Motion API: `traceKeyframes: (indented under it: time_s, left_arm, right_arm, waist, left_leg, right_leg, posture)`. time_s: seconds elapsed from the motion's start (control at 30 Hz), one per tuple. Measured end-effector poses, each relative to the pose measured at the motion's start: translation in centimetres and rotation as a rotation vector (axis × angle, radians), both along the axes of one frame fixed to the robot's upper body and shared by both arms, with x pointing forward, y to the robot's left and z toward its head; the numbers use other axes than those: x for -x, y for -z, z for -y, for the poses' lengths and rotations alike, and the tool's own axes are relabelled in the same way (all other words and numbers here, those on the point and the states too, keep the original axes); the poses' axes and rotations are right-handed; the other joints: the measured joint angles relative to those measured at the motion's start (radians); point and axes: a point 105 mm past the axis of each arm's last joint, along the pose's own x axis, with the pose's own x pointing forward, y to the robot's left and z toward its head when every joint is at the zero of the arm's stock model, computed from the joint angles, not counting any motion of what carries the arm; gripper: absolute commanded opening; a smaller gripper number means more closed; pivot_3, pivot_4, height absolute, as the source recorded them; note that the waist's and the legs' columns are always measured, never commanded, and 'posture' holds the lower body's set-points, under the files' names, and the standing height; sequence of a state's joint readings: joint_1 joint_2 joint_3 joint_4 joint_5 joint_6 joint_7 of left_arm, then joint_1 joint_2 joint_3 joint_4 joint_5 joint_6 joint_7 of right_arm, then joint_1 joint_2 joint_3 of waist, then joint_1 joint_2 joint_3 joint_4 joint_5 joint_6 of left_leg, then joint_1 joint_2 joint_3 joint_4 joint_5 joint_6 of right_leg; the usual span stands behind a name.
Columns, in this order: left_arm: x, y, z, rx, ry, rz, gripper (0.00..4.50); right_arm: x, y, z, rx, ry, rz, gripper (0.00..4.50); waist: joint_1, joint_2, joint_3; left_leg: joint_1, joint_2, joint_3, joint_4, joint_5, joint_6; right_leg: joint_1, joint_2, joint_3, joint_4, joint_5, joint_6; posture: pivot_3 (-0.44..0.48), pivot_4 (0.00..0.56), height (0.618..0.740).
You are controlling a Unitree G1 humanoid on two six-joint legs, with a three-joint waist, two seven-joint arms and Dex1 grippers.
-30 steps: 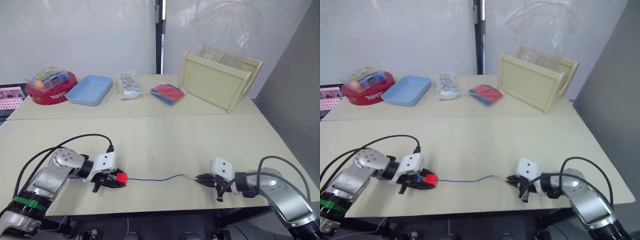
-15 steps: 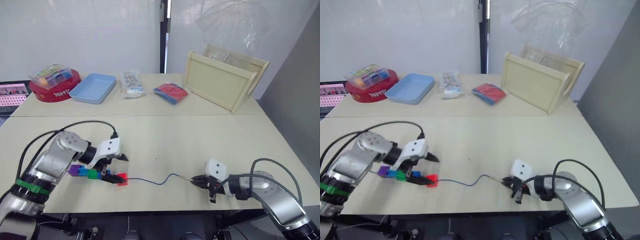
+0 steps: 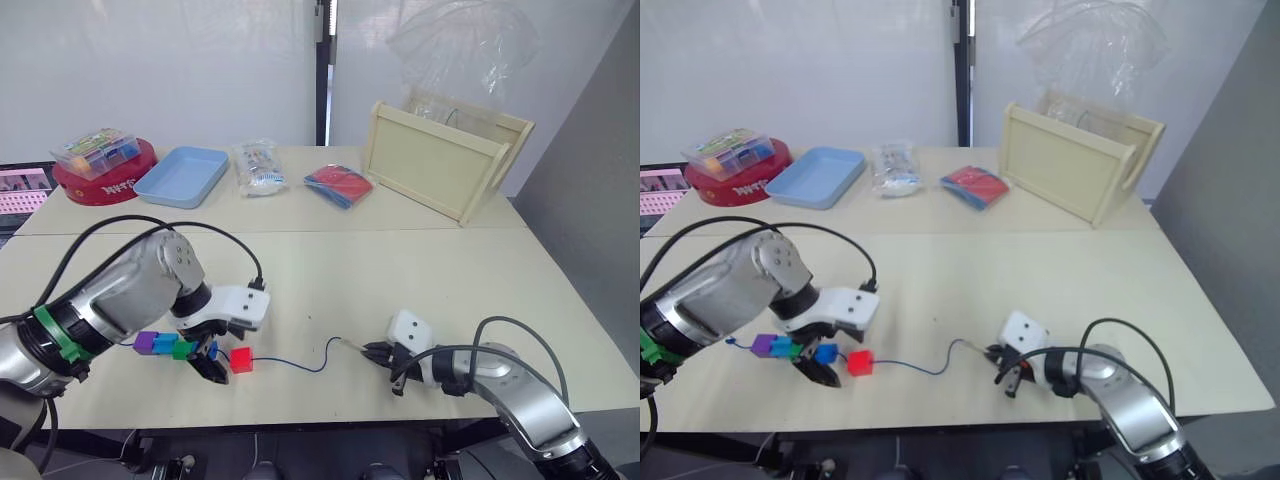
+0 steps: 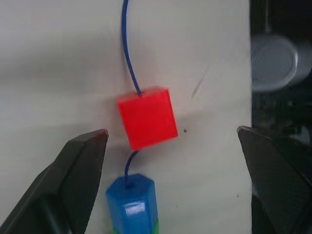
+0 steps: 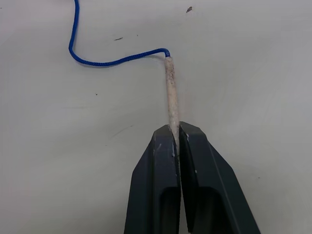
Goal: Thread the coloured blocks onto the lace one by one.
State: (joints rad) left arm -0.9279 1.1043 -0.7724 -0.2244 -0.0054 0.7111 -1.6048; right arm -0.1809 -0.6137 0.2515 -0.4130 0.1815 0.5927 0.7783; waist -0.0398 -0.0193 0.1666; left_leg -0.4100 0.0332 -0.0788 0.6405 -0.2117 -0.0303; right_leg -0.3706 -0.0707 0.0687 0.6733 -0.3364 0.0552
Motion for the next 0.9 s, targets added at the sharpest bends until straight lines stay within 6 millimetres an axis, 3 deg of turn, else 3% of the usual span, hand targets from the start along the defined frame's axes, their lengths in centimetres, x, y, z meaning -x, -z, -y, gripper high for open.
traceKeyframes:
  time_s: [0.43, 0.77, 0.8, 0.9]
  left_arm:
    - [-0.9, 2.0, 1.6, -0.003, -0.034, 0.052, 4.47]
    - [-1.6, 2.2, 1.2, -0.032, -0.025, 0.099, 1.39]
    - [-1.6, 2.2, 1.1, -0.031, -0.023, 0.099, 1.18]
    - [-1.5, 2.2, 1.0, -0.025, -0.021, 0.097, 1.19]
  right_arm:
    - [0.4, 0.2, -1.1, -0.020, 0.019, 0.004, 0.00]
    - [0.4, 0.2, -0.8, -0.008, 0.030, 0.008, 0.00]
    - [0.3, 0.2, -0.5, -0.005, 0.043, 0.011, 0.00]
    - [-0.1, 0.0, 0.9, 0.007, 0.099, 0.026, 0.00]
  waist:
    - [0.001, 0.000, 0.000]
    - [-0.004, 0.000, 0.000]
    - [-0.003, 0.000, 0.000]
    - [-0.003, 0.000, 0.000]
  left_leg:
    - [0.001, 0.000, 0.000, 0.000, 0.000, 0.000]
    - [0.003, 0.000, 0.000, 0.000, 0.000, 0.000]
    - [0.003, 0.000, 0.000, 0.000, 0.000, 0.000]
    - [0.003, 0.000, 0.000, 0.000, 0.000, 0.000]
  right_leg:
    - [0.000, 0.000, 0.000, 0.001, 0.000, 0.000]
    - [0.001, 0.000, 0.000, 0.003, 0.000, 0.000]
    - [0.001, 0.000, 0.000, 0.003, 0.000, 0.000]
    - [0.001, 0.000, 0.000, 0.003, 0.000, 0.000]
  posture:
    - [0.000, 0.150, 0.740]
    - [0.000, 0.150, 0.740]
    - [0.000, 0.150, 0.740]
    - [0.000, 0.150, 0.740]
